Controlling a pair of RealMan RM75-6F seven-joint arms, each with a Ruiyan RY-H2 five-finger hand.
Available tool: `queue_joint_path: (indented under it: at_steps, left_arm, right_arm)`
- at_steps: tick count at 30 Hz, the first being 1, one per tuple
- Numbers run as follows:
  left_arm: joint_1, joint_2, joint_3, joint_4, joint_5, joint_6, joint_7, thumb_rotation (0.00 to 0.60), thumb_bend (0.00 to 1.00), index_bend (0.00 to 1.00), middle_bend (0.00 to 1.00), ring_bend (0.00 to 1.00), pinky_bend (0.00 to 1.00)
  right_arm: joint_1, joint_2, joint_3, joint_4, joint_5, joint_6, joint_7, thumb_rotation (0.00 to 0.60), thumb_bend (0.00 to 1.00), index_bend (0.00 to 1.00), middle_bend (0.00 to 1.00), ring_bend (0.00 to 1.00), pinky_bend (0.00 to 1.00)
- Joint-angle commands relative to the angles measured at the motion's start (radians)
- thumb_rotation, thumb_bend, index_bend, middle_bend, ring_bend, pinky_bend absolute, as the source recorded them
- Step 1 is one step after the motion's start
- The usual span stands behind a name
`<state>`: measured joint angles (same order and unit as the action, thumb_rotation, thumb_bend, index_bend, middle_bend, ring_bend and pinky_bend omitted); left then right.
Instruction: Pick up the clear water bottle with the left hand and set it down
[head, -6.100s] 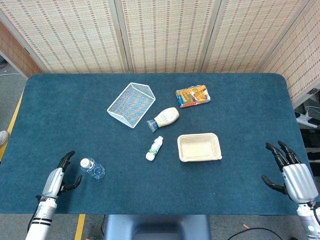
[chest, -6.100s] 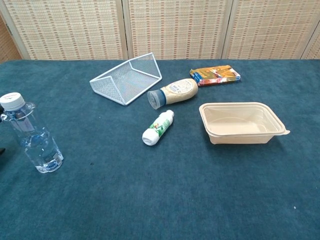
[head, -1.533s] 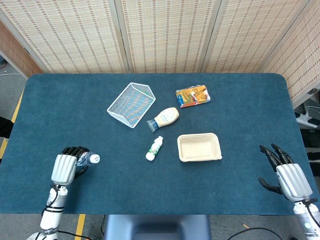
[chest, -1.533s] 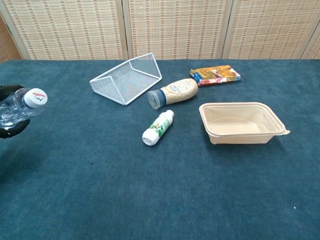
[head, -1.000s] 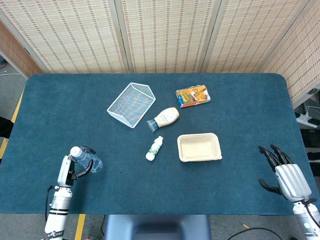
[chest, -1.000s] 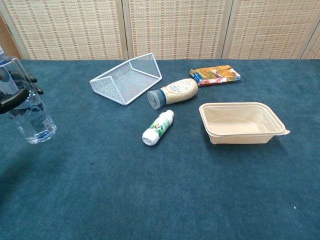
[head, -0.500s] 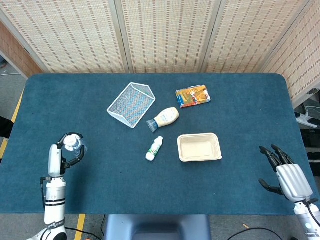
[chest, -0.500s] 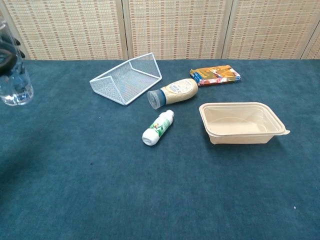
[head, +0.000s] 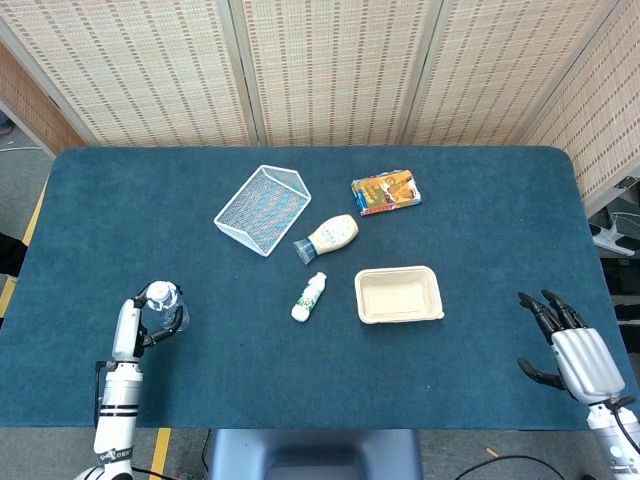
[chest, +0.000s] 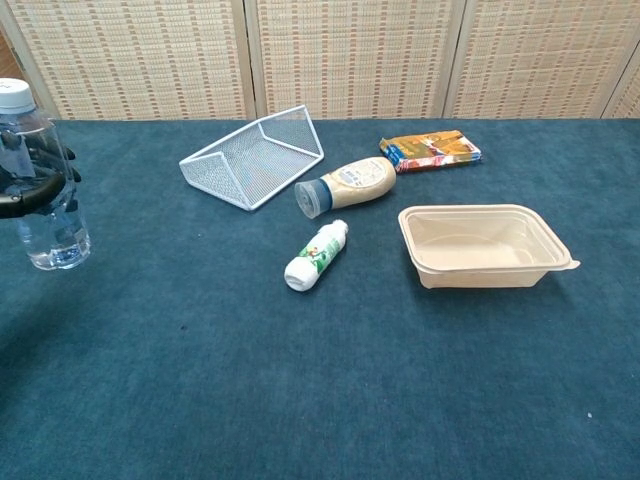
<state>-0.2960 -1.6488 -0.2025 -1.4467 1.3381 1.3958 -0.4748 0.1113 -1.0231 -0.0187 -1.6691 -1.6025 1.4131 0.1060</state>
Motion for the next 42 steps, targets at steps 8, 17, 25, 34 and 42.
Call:
queue_joint_path:
  at_steps: [8,17,25,34,42]
  left_arm:
    - [0.005,0.028,-0.058,-0.086,0.140,0.170,-0.010,0.600,0.64,0.64,0.64,0.57,0.68]
    - [0.006,0.011,-0.010,-0.036,0.075,0.077,-0.003,0.600,0.64,0.64,0.64,0.57,0.68]
    - [0.004,-0.146,0.032,0.171,0.019,-0.004,-0.042,0.600,0.64,0.64,0.65,0.57,0.69]
    - [0.007,-0.245,0.022,0.329,0.034,0.030,-0.070,0.600,0.64,0.49,0.59,0.53,0.68]
    - [0.008,-0.250,0.036,0.372,0.064,0.025,-0.119,0.600,0.52,0.18,0.35,0.34,0.43]
  right_arm:
    - [-0.002,0.001,-0.001,0.000,-0.003,0.003,0.000,0.600,0.16,0.00,0.16,0.00,0.15]
    - [-0.001,-0.002,-0.002,0.000,-0.003,0.000,-0.005,0.600,0.16,0.00,0.16,0.00,0.15]
    - [0.002,0.001,-0.005,-0.001,-0.003,-0.010,-0.006,0.600,0.16,0.00,0.16,0.00,0.15]
    - [0.004,0.001,-0.005,-0.002,0.000,-0.016,-0.010,0.600,0.16,0.00,0.16,0.00,0.15]
    - [0.007,0.000,-0.008,-0.001,-0.002,-0.022,-0.014,0.600,0.16,0.00,0.16,0.00,0.15]
